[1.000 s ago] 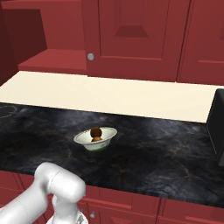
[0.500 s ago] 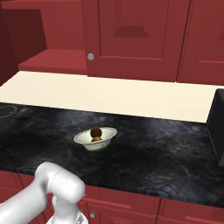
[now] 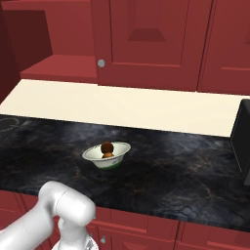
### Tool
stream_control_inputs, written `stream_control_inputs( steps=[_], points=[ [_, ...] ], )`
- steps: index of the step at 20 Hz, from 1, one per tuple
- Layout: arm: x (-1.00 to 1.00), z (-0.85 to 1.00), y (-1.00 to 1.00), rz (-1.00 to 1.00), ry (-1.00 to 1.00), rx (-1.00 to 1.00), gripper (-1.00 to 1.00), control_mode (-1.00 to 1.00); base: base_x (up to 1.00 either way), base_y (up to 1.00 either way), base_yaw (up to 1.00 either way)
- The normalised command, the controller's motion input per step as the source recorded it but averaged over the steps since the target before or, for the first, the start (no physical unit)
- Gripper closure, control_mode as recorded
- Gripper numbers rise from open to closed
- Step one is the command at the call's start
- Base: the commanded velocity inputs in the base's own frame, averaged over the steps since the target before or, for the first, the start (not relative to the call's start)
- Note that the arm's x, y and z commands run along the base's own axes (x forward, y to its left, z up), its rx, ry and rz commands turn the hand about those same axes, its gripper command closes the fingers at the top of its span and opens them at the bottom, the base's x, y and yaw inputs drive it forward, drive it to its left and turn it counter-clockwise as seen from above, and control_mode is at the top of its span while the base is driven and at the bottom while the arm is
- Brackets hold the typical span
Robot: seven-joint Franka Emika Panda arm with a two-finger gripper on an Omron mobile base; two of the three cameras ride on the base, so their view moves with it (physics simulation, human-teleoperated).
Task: Open the cabinet. Pick the orange and orange from the cabinet and place them into the bowl. Then close the cabinet.
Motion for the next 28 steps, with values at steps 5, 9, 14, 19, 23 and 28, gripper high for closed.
stream_control_inputs(
  steps=[5,9,14,19,23,28],
  points=[
    [0.02,0.00,-0.66,-0.01,-0.01,0.00,-1.00,-1.00,0.00,0.00,0.00],
    [0.18,0.00,-0.61,0.00,-0.07,0.00,-1.00,-1.00,0.00,0.00,0.00],
    [0.36,0.08,-0.56,0.00,-0.11,0.00,-1.00,-1.00,0.00,0.00,0.00],
    [0.63,0.05,-0.52,0.00,-0.08,0.00,-1.00,-1.00,0.00,0.00,0.00],
    [0.81,0.00,-0.42,0.03,-0.04,0.01,-1.00,-1.00,0.00,0.00,0.00],
    [0.87,0.00,-0.38,0.04,-0.04,0.01,-1.00,-1.00,0.00,0.00,0.00]
  ],
)
